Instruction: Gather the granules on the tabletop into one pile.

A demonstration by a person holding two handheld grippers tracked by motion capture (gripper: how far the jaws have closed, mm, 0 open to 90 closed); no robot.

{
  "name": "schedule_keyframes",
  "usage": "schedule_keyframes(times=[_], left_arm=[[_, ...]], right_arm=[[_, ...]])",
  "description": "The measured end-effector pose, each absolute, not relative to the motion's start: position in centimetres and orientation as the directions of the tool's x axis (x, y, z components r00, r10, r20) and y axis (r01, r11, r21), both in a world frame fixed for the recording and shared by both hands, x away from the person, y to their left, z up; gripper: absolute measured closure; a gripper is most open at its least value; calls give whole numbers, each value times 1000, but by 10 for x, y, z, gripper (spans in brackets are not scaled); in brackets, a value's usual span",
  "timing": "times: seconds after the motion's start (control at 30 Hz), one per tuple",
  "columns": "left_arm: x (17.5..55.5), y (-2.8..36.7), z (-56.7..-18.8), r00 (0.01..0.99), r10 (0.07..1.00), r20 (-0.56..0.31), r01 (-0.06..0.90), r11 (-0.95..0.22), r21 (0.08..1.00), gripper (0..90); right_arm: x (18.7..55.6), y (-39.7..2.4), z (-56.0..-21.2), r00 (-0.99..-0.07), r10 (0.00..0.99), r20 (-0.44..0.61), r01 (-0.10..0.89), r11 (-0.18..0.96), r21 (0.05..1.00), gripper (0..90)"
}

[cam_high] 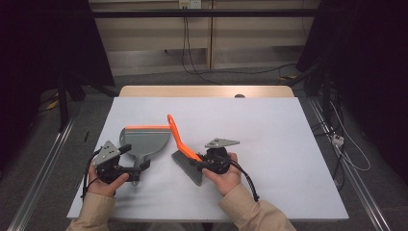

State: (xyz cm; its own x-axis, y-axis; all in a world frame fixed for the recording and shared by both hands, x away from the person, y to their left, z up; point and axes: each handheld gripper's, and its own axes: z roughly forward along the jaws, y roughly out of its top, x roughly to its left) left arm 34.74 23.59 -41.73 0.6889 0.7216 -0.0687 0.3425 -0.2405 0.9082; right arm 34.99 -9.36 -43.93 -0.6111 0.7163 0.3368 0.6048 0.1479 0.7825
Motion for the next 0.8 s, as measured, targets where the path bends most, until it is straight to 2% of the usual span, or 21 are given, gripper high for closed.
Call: schedule_keyframes(times=[0.8], left_arm=[[348, 234, -419, 691, 720, -65, 346, -251, 904, 56]], right_arm=[[354, -127, -439, -592, 740, 318, 598, 140, 789, 708]])
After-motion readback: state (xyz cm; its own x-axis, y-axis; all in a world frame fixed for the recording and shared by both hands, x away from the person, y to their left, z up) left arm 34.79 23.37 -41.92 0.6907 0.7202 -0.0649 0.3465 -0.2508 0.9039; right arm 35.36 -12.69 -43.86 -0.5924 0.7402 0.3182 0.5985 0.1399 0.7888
